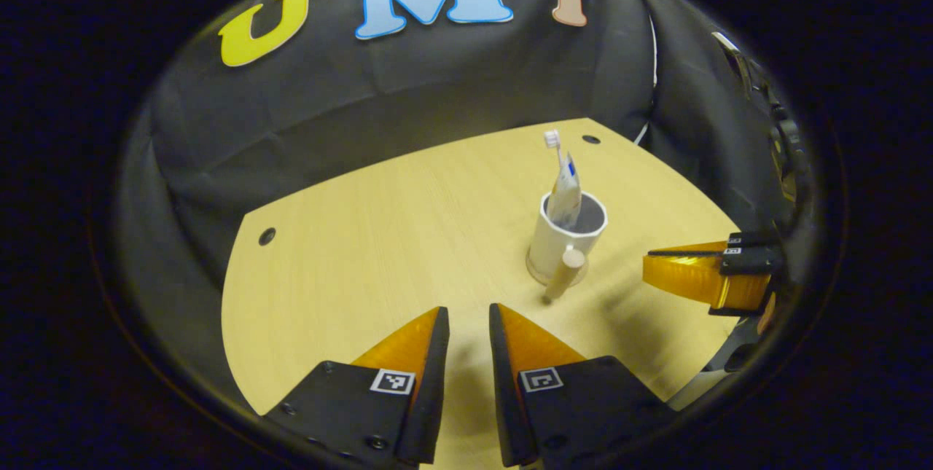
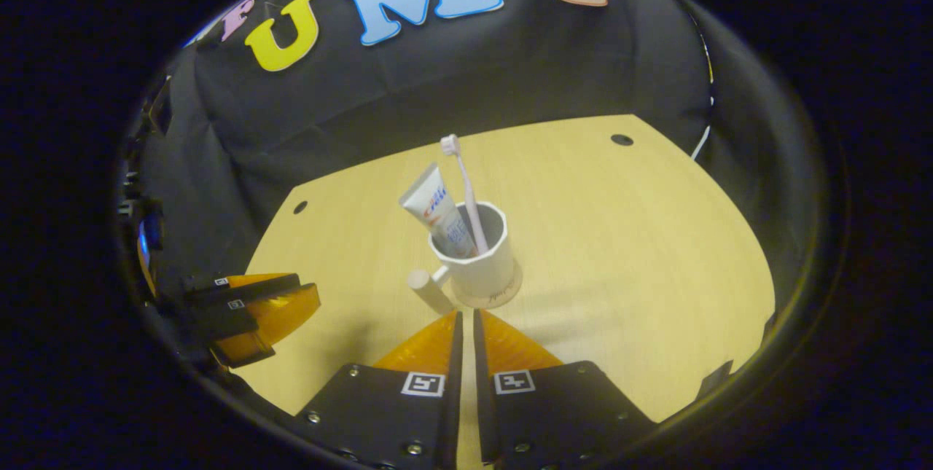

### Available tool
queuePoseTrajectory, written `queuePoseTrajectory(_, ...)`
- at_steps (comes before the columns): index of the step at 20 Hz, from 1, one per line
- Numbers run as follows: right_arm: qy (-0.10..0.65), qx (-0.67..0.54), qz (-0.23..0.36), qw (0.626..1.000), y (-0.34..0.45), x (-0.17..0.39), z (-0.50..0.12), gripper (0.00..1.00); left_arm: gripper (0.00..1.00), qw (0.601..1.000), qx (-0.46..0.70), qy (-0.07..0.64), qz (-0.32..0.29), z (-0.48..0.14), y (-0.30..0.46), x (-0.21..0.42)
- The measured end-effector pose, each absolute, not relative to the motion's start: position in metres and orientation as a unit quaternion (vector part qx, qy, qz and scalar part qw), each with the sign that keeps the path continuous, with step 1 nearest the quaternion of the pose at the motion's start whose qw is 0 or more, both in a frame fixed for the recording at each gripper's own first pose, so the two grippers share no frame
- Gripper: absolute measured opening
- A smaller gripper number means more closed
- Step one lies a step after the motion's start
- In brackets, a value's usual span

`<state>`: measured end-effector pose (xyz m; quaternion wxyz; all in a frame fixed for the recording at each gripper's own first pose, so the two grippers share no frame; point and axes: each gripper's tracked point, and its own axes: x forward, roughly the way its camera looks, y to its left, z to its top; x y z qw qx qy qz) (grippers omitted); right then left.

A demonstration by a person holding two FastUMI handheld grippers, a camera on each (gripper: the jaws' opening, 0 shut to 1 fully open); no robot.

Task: Put the toothbrush and toothpaste on the desktop into the cup, then pick up the cup and place it on the coaster on the desktop.

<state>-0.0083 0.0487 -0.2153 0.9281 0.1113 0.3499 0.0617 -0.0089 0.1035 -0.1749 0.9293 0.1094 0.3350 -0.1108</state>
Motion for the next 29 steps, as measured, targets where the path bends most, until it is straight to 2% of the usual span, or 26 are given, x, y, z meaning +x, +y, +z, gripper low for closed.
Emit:
queuePoseTrajectory(10, 0.215, 0.063, 0.042, 0.974, 0.042, 0.014, -0.106, 0.1, 0.38, 0.965, 0.115, 0.205, -0.12, -0.076, 0.069, 0.015)
queuePoseTrajectory(18, 0.128, 0.075, 0.035, 0.988, 0.038, 0.015, -0.038, 0.11, 0.39, 0.981, 0.119, 0.118, -0.1, 0.002, 0.068, 0.011)
queuePoseTrajectory(22, 0.08, 0.054, 0.014, 0.995, 0.028, 0.015, -0.011, 0.11, 0.38, 0.988, 0.119, 0.046, -0.09, 0.046, 0.063, 0.006)
queuePoseTrajectory(29, 0.058, 0.046, 0.005, 0.997, 0.025, 0.011, -0.003, 0.1, 0.36, 0.987, 0.121, 0.036, -0.095, 0.053, 0.052, -0.003)
